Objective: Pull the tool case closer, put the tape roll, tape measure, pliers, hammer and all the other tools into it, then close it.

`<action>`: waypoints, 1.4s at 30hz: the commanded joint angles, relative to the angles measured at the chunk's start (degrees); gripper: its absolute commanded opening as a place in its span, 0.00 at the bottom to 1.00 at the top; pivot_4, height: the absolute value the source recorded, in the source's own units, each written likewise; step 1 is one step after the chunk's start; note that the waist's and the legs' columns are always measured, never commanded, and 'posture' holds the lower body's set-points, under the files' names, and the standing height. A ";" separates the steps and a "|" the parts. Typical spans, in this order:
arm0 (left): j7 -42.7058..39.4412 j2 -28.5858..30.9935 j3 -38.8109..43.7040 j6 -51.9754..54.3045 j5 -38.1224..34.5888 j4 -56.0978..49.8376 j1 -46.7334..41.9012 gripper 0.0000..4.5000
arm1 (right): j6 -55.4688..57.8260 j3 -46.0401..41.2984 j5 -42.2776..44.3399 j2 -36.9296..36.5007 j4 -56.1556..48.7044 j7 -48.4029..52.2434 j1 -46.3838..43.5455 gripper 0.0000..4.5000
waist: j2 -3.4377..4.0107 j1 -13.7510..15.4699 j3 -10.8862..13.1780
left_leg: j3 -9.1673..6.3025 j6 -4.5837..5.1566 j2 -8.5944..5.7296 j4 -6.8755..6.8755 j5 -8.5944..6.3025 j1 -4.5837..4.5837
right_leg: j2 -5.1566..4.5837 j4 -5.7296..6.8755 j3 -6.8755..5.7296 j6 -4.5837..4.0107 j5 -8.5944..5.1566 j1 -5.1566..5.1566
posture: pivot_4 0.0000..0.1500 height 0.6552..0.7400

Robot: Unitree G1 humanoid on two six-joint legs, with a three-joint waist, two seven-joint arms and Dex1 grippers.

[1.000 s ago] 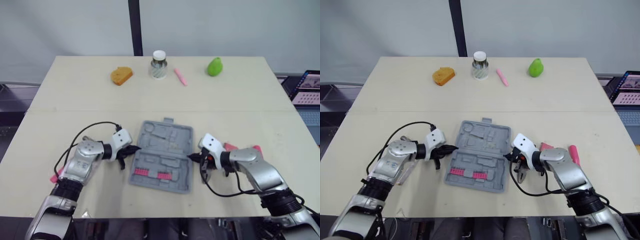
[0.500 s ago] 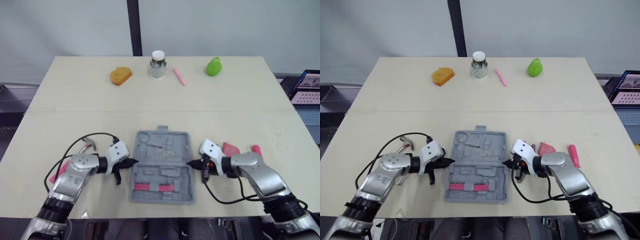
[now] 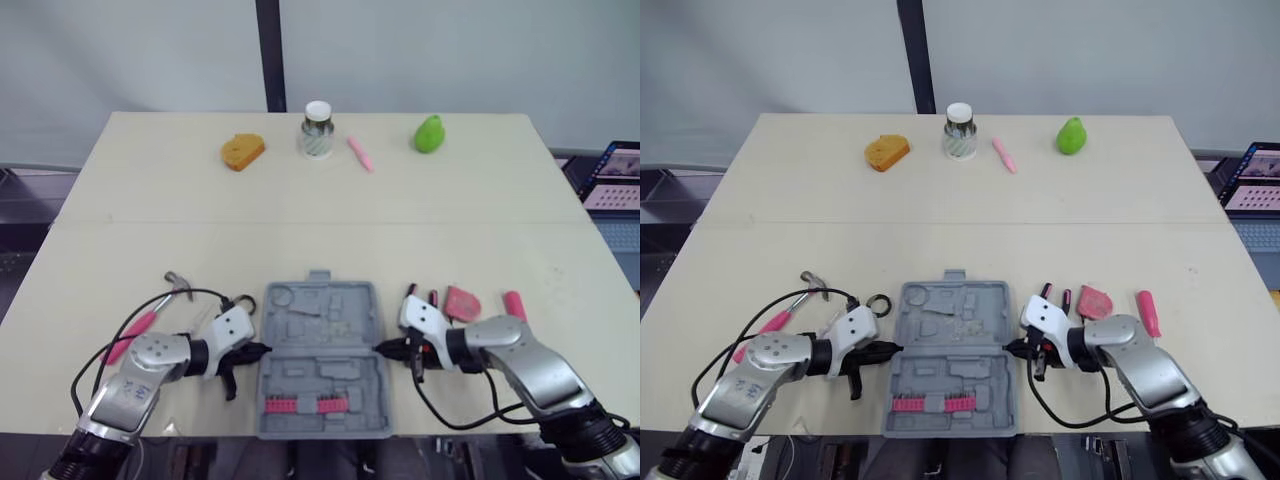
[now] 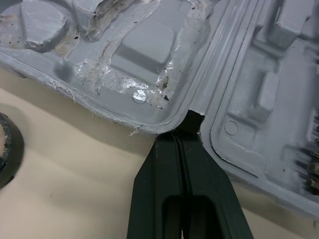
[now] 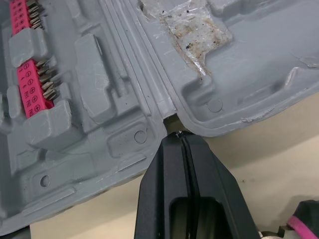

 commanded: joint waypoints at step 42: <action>-1.85 4.29 -0.67 2.76 -3.49 -6.27 5.88 0.00 | 4.11 1.44 5.58 -1.04 -8.59 2.03 3.99 0.01 | 0.00 1.04 0.00 | 0.40 0.00 0.07 -0.03 -0.06 -0.03 | 0.06 0.05 0.36 -0.02 0.00 -0.32 | 1.00 1.00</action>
